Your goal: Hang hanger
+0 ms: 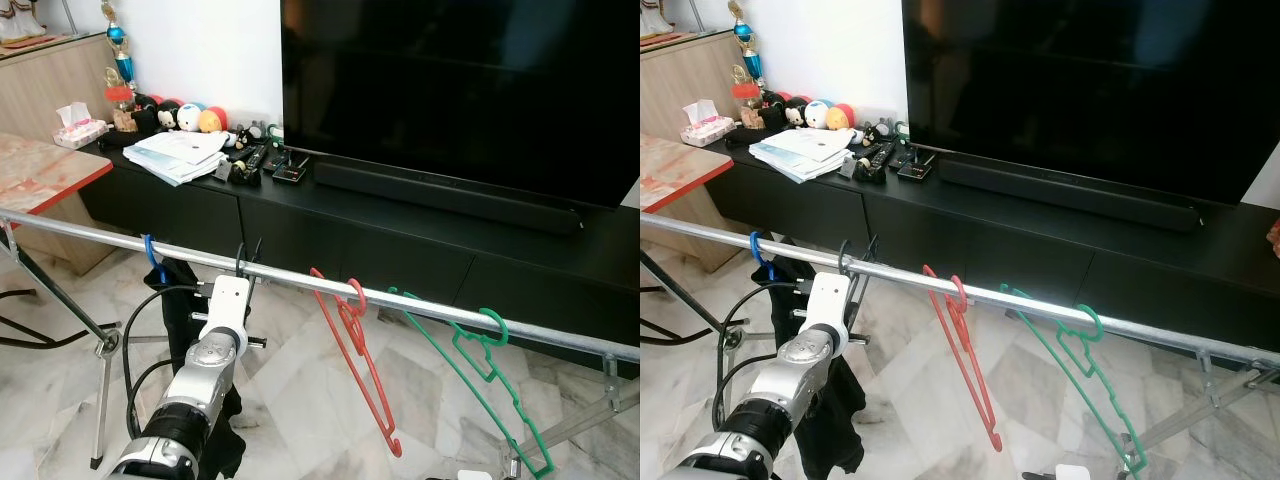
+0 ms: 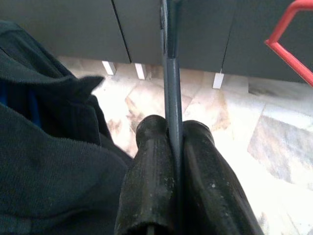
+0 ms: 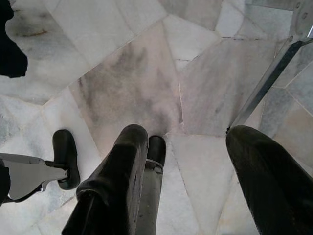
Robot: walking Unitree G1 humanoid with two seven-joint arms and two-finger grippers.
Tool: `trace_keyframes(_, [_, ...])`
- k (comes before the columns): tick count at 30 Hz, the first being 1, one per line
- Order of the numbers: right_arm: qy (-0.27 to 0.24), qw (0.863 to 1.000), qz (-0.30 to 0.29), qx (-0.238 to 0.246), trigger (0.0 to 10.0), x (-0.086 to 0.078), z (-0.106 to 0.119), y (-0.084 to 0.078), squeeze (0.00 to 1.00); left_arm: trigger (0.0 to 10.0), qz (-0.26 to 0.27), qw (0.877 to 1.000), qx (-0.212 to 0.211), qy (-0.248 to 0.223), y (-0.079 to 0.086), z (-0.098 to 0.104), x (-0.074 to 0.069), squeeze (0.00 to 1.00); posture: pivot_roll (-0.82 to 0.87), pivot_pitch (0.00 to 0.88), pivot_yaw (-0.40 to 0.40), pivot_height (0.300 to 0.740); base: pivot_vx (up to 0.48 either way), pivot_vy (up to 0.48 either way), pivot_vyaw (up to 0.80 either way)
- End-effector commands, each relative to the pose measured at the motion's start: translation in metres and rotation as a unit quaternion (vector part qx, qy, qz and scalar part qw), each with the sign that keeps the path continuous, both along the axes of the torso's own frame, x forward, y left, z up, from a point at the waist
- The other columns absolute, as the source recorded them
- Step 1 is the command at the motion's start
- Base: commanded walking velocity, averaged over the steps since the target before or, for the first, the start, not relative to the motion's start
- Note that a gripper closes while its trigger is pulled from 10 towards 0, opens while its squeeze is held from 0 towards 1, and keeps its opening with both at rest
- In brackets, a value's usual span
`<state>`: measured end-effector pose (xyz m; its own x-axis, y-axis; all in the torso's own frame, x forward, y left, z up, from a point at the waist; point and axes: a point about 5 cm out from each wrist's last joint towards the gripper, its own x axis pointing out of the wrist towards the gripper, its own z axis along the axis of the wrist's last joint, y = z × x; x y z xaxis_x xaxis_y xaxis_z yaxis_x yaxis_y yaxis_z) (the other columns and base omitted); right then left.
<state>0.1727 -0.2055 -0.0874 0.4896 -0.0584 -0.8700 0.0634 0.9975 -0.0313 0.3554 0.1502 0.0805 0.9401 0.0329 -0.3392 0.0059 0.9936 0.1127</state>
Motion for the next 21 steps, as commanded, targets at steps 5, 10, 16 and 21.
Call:
trace_keyframes(5, [0.003, 1.0, 0.004, -0.001, 10.0, 0.001, 0.001, -0.002, 0.0, 10.0, -0.02, 0.999, -0.007, 0.046, -0.007, -0.008, 0.004, 0.0, 0.06, 0.022, -0.021, 0.74, 0.0, 0.0, 0.0])
trace_keyframes(10, [0.004, 1.0, 0.005, -0.001, 10.0, 0.001, 0.001, -0.003, 0.0, 10.0, -0.031, 0.998, 0.001, 0.06, -0.01, -0.011, 0.003, 0.0, 0.05, 0.023, -0.023, 0.74, 0.0, 0.0, 0.0])
trace_keyframes(16, [0.006, 1.0, 0.007, -0.002, 10.0, 0.001, 0.001, -0.003, 0.0, 10.0, -0.033, 0.997, 0.003, 0.065, -0.011, -0.015, 0.002, 0.0, 0.06, 0.023, -0.026, 0.74, 0.0, 0.0, 0.0])
trace_keyframes(21, [0.006, 1.0, 0.007, -0.002, 10.0, 0.001, 0.001, -0.003, 0.0, 10.0, -0.022, 0.999, 0.001, 0.029, -0.007, -0.011, 0.002, 0.93, 0.06, 0.025, -0.026, 0.74, 0.0, 0.0, 0.0])
